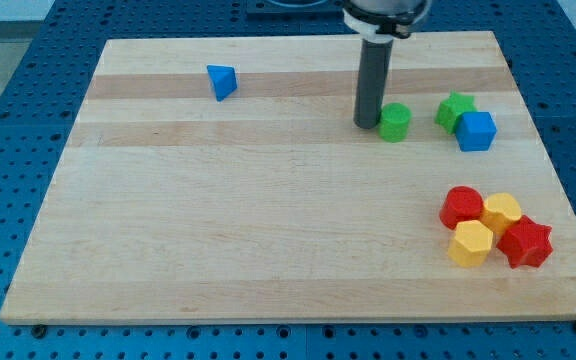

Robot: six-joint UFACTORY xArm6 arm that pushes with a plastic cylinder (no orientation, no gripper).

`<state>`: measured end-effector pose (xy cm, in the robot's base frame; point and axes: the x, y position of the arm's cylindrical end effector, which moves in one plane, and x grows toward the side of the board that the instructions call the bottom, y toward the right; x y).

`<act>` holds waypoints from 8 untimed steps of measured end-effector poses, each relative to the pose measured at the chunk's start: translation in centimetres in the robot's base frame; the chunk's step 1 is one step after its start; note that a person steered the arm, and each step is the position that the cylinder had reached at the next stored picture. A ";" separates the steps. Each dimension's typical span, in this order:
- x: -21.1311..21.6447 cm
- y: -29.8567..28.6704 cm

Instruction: Keep the green circle to the left of the blue cube

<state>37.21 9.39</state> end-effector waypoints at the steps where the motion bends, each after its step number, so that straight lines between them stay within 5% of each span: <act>1: 0.0 2.4; 4: 0.2 4.9; 8: 0.2 -17.2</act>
<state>37.43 -7.81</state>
